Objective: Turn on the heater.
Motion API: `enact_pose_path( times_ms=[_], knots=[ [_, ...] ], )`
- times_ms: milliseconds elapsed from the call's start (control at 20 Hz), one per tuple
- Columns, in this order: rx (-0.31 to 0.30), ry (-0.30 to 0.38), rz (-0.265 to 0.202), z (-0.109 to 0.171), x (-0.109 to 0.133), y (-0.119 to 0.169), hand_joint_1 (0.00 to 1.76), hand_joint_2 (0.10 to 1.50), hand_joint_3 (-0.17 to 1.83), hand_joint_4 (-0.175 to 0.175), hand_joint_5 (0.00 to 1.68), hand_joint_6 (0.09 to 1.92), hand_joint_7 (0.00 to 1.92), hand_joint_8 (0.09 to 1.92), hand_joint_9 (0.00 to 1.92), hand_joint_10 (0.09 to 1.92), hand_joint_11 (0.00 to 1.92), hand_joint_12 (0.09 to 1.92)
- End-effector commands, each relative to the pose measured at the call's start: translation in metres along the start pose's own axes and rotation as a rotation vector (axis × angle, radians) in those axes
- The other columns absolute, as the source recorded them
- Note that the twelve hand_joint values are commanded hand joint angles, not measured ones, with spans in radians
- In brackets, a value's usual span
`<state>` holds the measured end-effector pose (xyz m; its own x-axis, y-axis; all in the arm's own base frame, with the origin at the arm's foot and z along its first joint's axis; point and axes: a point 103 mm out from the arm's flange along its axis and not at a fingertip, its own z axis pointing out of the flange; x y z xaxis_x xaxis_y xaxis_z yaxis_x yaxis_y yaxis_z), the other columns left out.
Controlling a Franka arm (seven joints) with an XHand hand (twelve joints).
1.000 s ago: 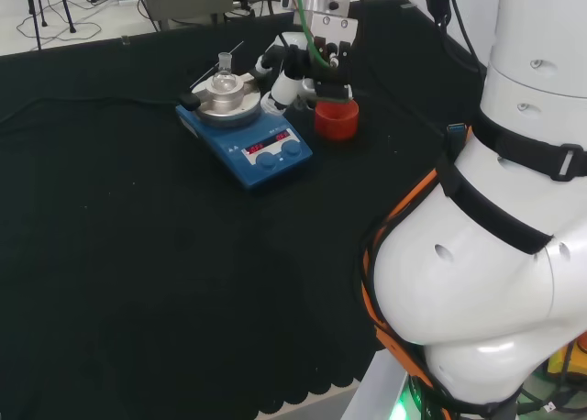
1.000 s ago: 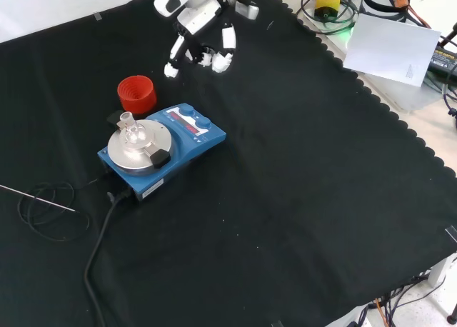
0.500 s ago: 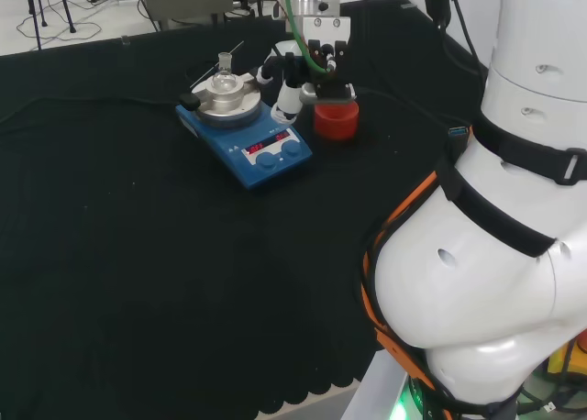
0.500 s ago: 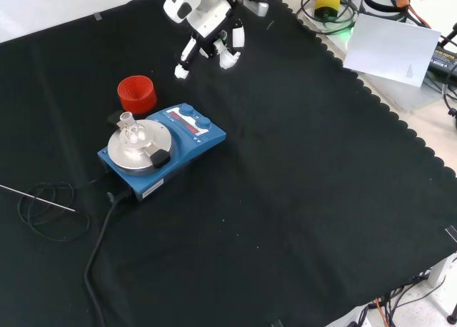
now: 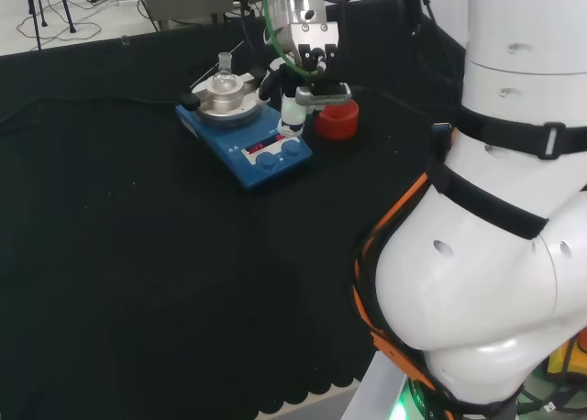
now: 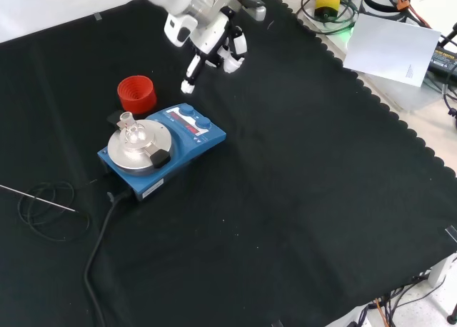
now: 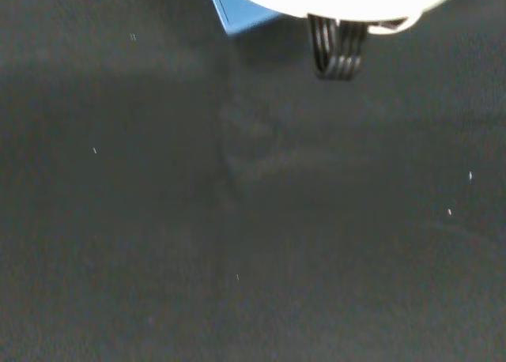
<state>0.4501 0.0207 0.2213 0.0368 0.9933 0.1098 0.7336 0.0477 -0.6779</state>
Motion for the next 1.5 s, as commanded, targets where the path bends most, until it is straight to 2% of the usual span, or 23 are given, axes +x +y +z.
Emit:
enact_pose_path(
  times_ms=[50, 200, 400, 750, 1500],
  knots=[
    [0.187, -0.052, 0.045, 0.011, -0.004, 0.008, 1.43, 0.63, 1.03, 0.003, 0.03, 0.09, 1.60, 1.73, 1.76, 1.64, 1.89, 1.62],
    [0.214, -0.061, 0.051, 0.012, -0.006, 0.011, 1.43, 0.63, 1.05, 0.006, 0.02, 0.09, 1.60, 1.73, 1.76, 1.64, 1.88, 1.62],
    [0.282, -0.093, 0.059, 0.013, -0.009, 0.016, 1.43, 0.62, 1.06, 0.007, 0.02, 0.09, 1.60, 1.73, 1.75, 1.64, 1.88, 1.62],
    [0.328, -0.105, 0.061, 0.020, -0.011, 0.018, 1.43, 0.62, 1.07, 0.009, 0.01, 0.09, 1.60, 1.75, 1.75, 1.65, 1.88, 1.61],
    [0.351, -0.126, 0.038, 0.026, -0.004, 0.027, 1.44, 0.63, 1.07, 0.014, 0.00, 0.09, 1.59, 1.77, 1.74, 1.66, 1.87, 1.61]
  ],
)
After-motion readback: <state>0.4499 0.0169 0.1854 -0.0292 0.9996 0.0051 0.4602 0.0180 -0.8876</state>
